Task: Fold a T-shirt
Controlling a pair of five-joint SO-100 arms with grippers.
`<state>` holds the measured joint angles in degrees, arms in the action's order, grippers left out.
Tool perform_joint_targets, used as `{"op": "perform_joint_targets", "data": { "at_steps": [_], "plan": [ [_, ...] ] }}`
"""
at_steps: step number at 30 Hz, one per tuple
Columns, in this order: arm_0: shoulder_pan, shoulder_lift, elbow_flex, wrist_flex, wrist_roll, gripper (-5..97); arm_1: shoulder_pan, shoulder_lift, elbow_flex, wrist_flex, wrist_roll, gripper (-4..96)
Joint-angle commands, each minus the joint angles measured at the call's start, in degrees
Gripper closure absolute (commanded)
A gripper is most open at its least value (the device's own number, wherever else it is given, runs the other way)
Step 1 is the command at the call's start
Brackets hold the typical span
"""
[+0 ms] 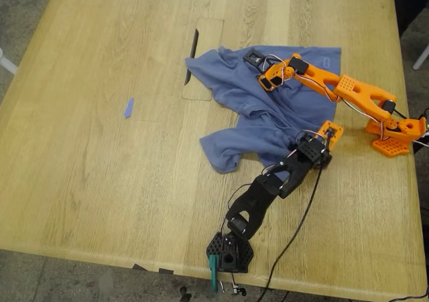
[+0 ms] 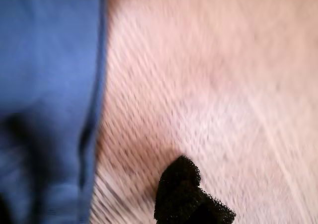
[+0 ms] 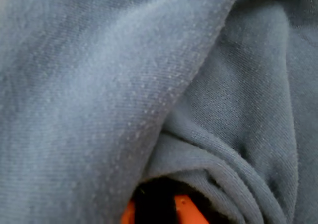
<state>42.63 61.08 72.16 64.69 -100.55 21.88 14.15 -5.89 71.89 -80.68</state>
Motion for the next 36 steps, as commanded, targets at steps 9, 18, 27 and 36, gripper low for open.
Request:
{"op": "perform_joint_targets", "data": {
  "at_steps": [9, 18, 27, 36],
  "plan": [
    [-3.78, -1.14, -2.29, 1.32, -0.53, 29, 2.55, 3.78, -0.62, 1.14, 0.53, 91.3],
    [-7.56, -9.23, -4.22, -5.45, 2.72, 38, 1.76, 5.19, -0.62, 1.93, 0.62, 91.3],
    [-9.84, -13.97, -8.17, -7.47, 3.16, 60, 1.23, 5.89, -0.62, 2.20, 0.62, 91.3],
    [-10.81, -14.77, -10.02, -6.86, 1.23, 85, 0.88, 6.59, -0.62, 2.72, 0.62, 91.3]
  ]
}}
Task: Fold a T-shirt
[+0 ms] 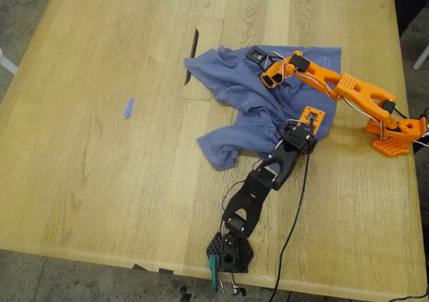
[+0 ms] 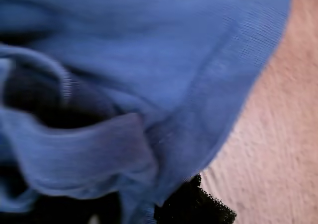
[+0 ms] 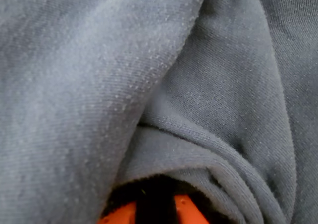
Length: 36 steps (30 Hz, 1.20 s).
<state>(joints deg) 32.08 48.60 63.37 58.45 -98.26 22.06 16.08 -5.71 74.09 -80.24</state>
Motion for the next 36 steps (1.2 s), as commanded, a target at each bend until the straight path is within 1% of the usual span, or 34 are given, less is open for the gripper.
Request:
{"op": "perform_joint_targets", "data": {
  "at_steps": [1, 2, 8, 11, 17, 26, 36],
  "plan": [
    [-0.26, -2.29, -1.23, -0.88, -1.05, 88, 0.70, 4.83, -0.79, 0.70, 0.18, 91.3],
    [-0.26, -2.29, -1.23, -1.41, -1.14, 92, 0.70, 5.01, -0.79, 0.88, 0.18, 91.3],
    [-1.76, -1.05, -4.22, -2.90, -1.76, 92, 0.44, 7.03, -0.79, 1.05, 0.09, 91.3],
    [-3.78, 1.76, -5.45, -2.81, 0.09, 92, 0.18, 9.05, -0.79, 1.05, -0.09, 91.3],
    [-8.35, 9.76, -5.71, -3.08, 0.79, 92, -0.70, 14.41, -0.79, 2.90, -0.18, 91.3],
    [-13.36, 23.99, -5.89, 9.76, 2.46, 92, -2.46, 21.09, -0.79, 6.33, 0.00, 91.4],
    [-16.52, 36.12, -9.14, 19.07, 2.90, 92, -2.55, 28.83, -0.79, 7.47, -0.18, 91.4]
  ]
}}
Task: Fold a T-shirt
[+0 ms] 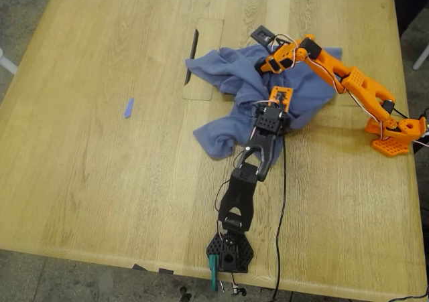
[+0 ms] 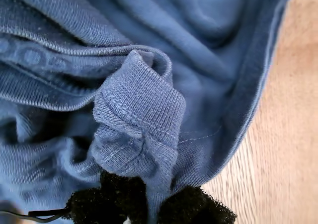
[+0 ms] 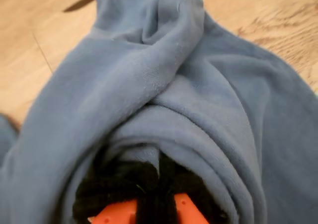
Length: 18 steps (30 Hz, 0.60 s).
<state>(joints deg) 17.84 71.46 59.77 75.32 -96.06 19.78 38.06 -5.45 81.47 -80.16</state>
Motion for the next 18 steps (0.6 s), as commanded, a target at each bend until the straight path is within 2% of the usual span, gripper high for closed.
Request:
{"op": "perform_joint_targets", "data": {
  "at_steps": [1, 9, 18],
  "plan": [
    [-2.99, 14.59, -6.06, 3.52, 0.88, 92, -0.35, 7.73, -1.05, 0.26, -0.35, 91.4],
    [-6.94, 24.08, -7.21, 8.70, 2.20, 92, 1.14, 13.45, -1.05, 0.88, -0.62, 91.4],
    [-8.17, 25.84, -14.68, 8.70, 3.69, 92, 1.58, 17.49, -1.05, 0.18, -0.62, 91.4]
  ]
}}
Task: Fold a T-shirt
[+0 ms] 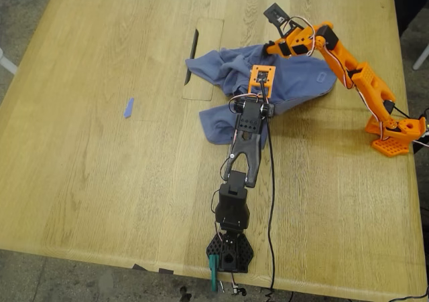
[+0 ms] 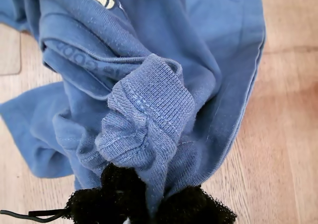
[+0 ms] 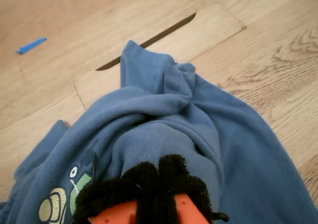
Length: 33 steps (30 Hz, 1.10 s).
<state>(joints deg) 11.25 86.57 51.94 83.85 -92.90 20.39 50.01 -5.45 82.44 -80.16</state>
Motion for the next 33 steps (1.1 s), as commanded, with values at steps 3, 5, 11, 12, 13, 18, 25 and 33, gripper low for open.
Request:
{"op": "perform_joint_targets", "data": {
  "at_steps": [3, 5, 11, 12, 13, 18, 25, 33],
  "plan": [
    [-2.29, 11.43, -8.70, 0.18, 0.62, 92, 1.41, 6.42, -1.05, -1.23, -0.62, 91.4],
    [-2.81, 11.87, -10.02, 0.18, 0.62, 92, 1.76, 6.94, -1.05, -1.93, -0.70, 91.4],
    [-4.92, 13.36, -13.97, 0.18, 1.14, 92, 3.16, 8.35, -1.05, -4.39, -0.79, 91.4],
    [-5.36, 13.80, -14.24, 0.18, 1.23, 92, 3.34, 8.61, -1.05, -4.92, -0.88, 91.4],
    [-5.63, 14.33, -14.33, 0.18, 1.41, 92, 3.52, 8.96, -1.05, -4.92, -0.88, 91.4],
    [-5.98, 16.26, -14.41, 0.18, 1.49, 92, 4.31, 10.28, -1.05, -6.42, -0.88, 91.4],
    [-5.98, 16.52, -16.44, -3.60, 1.67, 92, 4.75, 12.13, -1.05, -10.46, -1.05, 91.4],
    [-5.98, 16.52, -16.52, -10.28, 1.76, 92, 5.89, 14.50, -1.05, -13.97, -1.14, 91.4]
  ]
}}
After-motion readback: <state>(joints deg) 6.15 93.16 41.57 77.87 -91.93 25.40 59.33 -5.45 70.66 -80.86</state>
